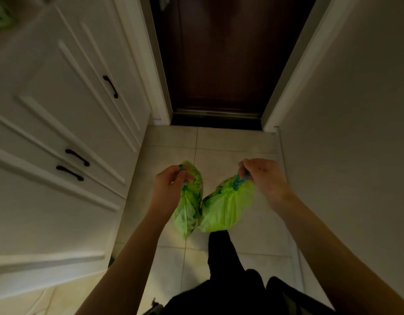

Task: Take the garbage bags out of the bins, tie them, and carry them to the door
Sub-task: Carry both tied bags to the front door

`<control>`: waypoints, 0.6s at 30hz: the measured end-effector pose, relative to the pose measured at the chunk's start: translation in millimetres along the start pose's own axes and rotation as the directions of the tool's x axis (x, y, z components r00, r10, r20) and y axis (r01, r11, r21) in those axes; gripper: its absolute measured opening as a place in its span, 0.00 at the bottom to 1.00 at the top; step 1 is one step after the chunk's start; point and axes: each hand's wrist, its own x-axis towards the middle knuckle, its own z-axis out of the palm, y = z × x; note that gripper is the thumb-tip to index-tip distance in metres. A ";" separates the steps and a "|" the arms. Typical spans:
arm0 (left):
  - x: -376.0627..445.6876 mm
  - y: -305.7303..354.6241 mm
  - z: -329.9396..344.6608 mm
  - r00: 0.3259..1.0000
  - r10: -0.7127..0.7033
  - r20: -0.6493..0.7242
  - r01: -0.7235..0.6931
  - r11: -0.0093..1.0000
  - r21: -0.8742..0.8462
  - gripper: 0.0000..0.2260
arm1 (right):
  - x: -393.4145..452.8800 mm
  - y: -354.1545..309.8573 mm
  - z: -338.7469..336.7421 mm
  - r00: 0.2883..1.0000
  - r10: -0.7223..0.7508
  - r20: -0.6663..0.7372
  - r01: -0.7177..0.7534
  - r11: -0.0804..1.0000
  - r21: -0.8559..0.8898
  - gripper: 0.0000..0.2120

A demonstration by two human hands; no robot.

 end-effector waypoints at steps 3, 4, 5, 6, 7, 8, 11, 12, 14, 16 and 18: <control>50.8 10.9 10.4 0.999 -0.011 -0.052 0.012 1.000 0.019 0.08 | 53.3 -23.9 5.2 0.998 -0.005 0.066 0.009 0.998 -0.066 0.13; 67.2 13.2 13.7 0.997 -0.018 -0.071 0.020 0.999 0.027 0.08 | 70.7 -31.5 7.1 0.996 -0.011 0.086 0.018 0.996 -0.089 0.13; 83.9 15.3 17.2 0.996 -0.026 -0.089 0.029 0.999 0.031 0.08 | 88.8 -39.3 9.4 0.994 -0.016 0.105 0.027 0.994 -0.105 0.12; 100.8 16.6 19.9 0.994 -0.039 -0.106 0.043 0.999 0.033 0.08 | 106.7 -46.7 11.8 0.992 -0.020 0.121 0.034 0.993 -0.114 0.10; 116.5 18.2 21.9 0.992 -0.052 -0.118 0.056 0.998 0.031 0.08 | 124.2 -53.6 14.5 0.991 -0.023 0.131 0.039 0.992 -0.122 0.10; 131.9 19.9 23.7 0.989 -0.069 -0.127 0.073 0.997 0.025 0.09 | 141.5 -59.7 16.9 0.990 -0.025 0.136 0.043 0.991 -0.130 0.09; 176.0 24.1 25.5 0.982 -0.115 -0.151 0.114 0.993 -0.019 0.09 | 189.7 -75.2 24.3 0.990 -0.020 0.139 0.041 0.988 -0.151 0.10; 191.9 25.2 25.3 0.979 -0.123 -0.163 0.120 0.992 -0.026 0.09 | 206.1 -79.2 28.0 0.990 -0.013 0.142 0.035 0.987 -0.154 0.11; 224.6 26.1 24.1 0.976 -0.123 -0.180 0.119 0.992 -0.033 0.09 | 238.1 -86.3 36.2 0.989 0.013 0.147 0.009 0.989 -0.148 0.11; 258.4 26.1 22.4 0.976 -0.127 -0.179 0.122 0.992 -0.042 0.08 | 271.3 -92.1 46.9 0.988 0.032 0.149 -0.009 0.989 -0.147 0.11; 292.6 23.7 19.4 0.975 -0.142 -0.169 0.136 0.990 -0.045 0.08 | 306.1 -97.8 59.6 0.988 0.056 0.142 -0.035 0.988 -0.147 0.12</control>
